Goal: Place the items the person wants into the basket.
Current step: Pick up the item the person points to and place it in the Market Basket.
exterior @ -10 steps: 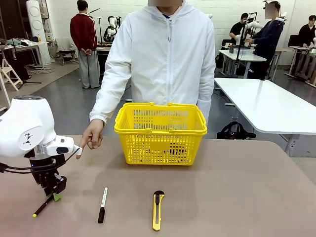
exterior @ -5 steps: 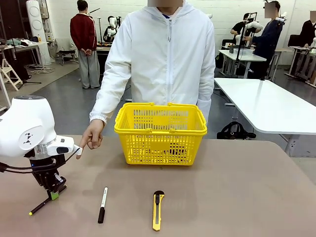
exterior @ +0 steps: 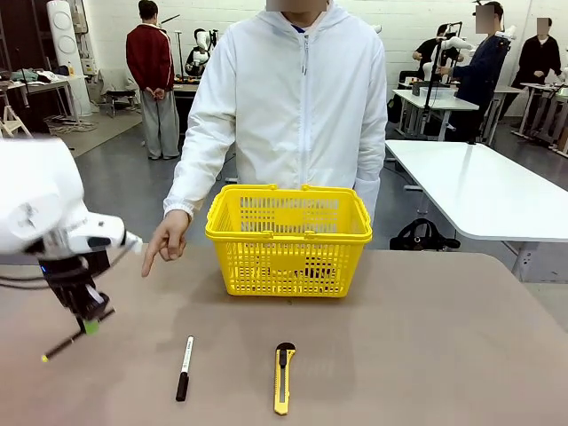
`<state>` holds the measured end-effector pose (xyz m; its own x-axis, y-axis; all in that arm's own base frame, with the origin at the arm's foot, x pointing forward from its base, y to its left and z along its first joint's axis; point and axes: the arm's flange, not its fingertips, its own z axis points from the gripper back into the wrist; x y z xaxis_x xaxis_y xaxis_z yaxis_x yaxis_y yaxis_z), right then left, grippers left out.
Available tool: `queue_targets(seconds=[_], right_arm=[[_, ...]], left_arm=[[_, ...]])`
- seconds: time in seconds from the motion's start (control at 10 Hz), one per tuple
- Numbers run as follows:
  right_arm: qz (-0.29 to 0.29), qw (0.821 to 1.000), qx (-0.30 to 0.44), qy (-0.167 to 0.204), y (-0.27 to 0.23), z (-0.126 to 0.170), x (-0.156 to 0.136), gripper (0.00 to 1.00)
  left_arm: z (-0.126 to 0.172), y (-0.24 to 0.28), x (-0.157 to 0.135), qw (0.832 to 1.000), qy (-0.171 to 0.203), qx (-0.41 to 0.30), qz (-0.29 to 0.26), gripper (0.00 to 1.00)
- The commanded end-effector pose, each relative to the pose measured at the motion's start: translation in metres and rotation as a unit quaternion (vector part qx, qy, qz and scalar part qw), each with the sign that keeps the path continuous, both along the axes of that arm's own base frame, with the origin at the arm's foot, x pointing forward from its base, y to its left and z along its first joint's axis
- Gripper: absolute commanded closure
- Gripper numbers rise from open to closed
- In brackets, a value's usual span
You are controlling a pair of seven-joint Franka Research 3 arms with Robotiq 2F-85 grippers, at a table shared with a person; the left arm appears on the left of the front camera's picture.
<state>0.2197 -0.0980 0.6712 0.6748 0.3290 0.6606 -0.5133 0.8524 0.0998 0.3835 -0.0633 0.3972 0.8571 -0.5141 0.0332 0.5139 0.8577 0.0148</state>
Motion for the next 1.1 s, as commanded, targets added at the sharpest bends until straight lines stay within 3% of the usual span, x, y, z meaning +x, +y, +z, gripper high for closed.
queue_targets(seconds=[0.0,0.2,0.3,0.5,0.7,1.0], right_arm=[[0.005,1.000,0.004,0.001,0.001,-0.005,-0.001,0.00],[0.005,1.000,0.004,0.001,0.001,-0.005,-0.001,0.00],[0.005,1.000,0.004,0.001,0.001,-0.005,-0.001,0.00],[0.005,1.000,0.004,0.001,0.001,-0.005,-0.001,0.00],[0.005,1.000,0.004,0.001,0.001,-0.005,-0.001,0.00],[0.005,1.000,0.004,0.001,0.001,-0.005,-0.001,0.00]], left_arm=[[0.094,0.010,-0.034,0.998,-0.040,-0.022,-0.037,1.00],[0.165,-0.004,-0.018,0.994,-0.094,-0.027,-0.055,1.00],[0.196,-0.033,0.006,0.985,-0.130,-0.033,-0.105,1.00],[0.223,-0.093,0.054,0.972,-0.154,-0.029,-0.177,1.00],[0.224,-0.163,0.108,0.957,-0.152,-0.018,-0.248,1.00],[0.199,-0.253,0.176,0.931,-0.137,0.018,-0.339,1.00]])
